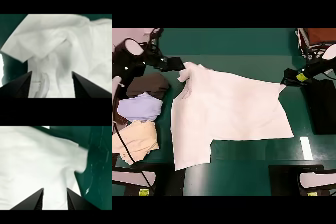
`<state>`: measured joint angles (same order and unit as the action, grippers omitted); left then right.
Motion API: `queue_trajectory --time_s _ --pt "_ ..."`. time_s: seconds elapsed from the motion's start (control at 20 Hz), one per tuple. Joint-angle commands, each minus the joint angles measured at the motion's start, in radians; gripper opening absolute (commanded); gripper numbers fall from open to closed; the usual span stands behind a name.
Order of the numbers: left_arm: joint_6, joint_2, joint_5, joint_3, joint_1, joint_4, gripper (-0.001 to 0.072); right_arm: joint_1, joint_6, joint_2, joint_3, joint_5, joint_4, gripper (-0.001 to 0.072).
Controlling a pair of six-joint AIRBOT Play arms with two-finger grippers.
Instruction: Fold the shirts.
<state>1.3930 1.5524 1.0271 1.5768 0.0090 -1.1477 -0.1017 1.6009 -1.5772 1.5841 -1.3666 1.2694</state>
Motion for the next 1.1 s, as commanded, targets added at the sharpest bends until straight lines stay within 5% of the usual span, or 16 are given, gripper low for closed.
queue_trajectory --time_s 0.0,0.25,0.5,1.05 --pt "0.016 -0.052 0.220 0.014 0.098 -0.012 0.0510 0.004 -0.064 -0.019 0.068 -0.078 -0.019 0.0345" --pt "0.013 -0.323 0.301 -0.311 0.175 -0.145 0.0492 0.004 -0.067 0.174 -0.126 -0.052 -0.021 0.0345" --pt "0.044 -0.518 0.278 -0.734 0.174 -0.119 0.0492 0.004 -0.066 0.351 -0.299 -0.002 -0.021 0.0345" --pt "0.041 -0.534 0.079 -1.020 0.171 0.013 0.0491 0.004 -0.066 0.480 -0.365 -0.005 -0.021 0.0345"
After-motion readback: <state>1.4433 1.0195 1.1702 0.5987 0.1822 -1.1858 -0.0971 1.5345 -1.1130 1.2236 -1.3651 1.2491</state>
